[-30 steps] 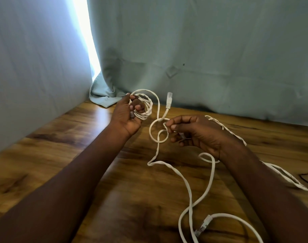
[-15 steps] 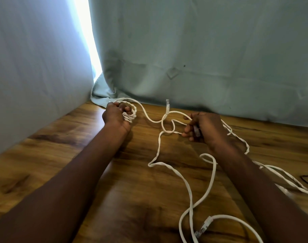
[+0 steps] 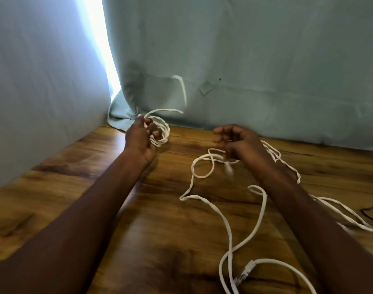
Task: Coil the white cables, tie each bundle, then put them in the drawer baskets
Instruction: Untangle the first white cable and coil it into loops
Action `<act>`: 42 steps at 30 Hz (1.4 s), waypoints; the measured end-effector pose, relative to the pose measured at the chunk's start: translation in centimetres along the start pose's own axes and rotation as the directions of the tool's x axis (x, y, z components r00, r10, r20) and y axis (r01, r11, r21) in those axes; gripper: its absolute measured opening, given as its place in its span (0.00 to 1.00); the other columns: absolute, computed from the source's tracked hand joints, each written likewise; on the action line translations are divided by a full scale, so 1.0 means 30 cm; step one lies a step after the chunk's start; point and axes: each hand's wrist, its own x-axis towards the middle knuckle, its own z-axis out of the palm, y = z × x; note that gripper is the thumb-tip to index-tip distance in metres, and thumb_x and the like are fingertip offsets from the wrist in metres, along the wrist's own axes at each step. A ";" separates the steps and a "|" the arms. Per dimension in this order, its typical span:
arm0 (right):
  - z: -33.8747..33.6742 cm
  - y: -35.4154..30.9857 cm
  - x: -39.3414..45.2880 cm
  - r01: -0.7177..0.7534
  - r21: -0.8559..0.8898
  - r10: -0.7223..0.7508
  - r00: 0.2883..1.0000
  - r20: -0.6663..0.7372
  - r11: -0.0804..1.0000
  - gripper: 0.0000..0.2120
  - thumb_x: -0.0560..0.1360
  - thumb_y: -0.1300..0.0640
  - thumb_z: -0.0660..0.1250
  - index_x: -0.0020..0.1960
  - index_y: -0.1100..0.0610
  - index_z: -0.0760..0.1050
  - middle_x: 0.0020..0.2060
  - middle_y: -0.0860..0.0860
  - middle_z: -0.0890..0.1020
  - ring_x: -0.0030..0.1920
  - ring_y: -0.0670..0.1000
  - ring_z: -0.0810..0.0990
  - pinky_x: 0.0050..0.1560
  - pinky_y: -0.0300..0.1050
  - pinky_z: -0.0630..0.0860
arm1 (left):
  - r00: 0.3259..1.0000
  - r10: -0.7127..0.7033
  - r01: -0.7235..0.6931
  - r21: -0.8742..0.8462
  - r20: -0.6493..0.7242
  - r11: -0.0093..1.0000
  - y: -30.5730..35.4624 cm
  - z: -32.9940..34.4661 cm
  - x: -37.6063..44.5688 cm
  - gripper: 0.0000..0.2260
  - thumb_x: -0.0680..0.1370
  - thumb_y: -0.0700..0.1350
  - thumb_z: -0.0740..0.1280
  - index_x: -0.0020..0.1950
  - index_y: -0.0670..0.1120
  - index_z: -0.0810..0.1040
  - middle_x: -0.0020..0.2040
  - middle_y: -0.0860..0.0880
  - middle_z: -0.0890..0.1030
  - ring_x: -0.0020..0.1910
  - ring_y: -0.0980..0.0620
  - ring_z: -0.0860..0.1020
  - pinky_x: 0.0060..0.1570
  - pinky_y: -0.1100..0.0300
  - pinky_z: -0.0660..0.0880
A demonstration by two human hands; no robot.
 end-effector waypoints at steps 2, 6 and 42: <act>0.008 0.004 -0.003 0.075 0.130 -0.083 0.995 0.060 0.989 0.24 0.65 0.71 0.61 0.55 0.54 0.83 0.53 0.53 0.87 0.58 0.53 0.84 0.44 0.41 0.79 | 0.993 0.094 -0.108 0.241 0.069 0.964 -0.025 0.025 -0.022 0.17 0.87 0.49 0.56 0.38 0.48 0.70 0.23 0.52 0.64 0.20 0.55 0.65 0.22 0.65 0.65; 0.010 -0.017 0.001 0.154 0.352 -0.108 0.983 -0.147 0.923 0.16 0.77 0.64 0.64 0.62 0.54 0.81 0.53 0.53 0.87 0.56 0.54 0.84 0.51 0.50 0.77 | 0.948 0.094 -0.231 0.456 0.302 0.860 -0.083 0.075 -0.083 0.17 0.87 0.52 0.56 0.41 0.47 0.71 0.25 0.50 0.63 0.22 0.52 0.66 0.25 0.62 0.65; 0.033 0.007 -0.026 0.466 -0.074 -0.470 0.853 -0.227 0.882 0.08 0.75 0.58 0.77 0.53 0.59 0.85 0.47 0.53 0.87 0.49 0.52 0.87 0.52 0.50 0.84 | 0.736 -0.420 -0.042 0.655 0.531 0.754 -0.115 0.153 -0.206 0.16 0.86 0.54 0.58 0.48 0.43 0.75 0.29 0.51 0.64 0.25 0.55 0.63 0.26 0.64 0.65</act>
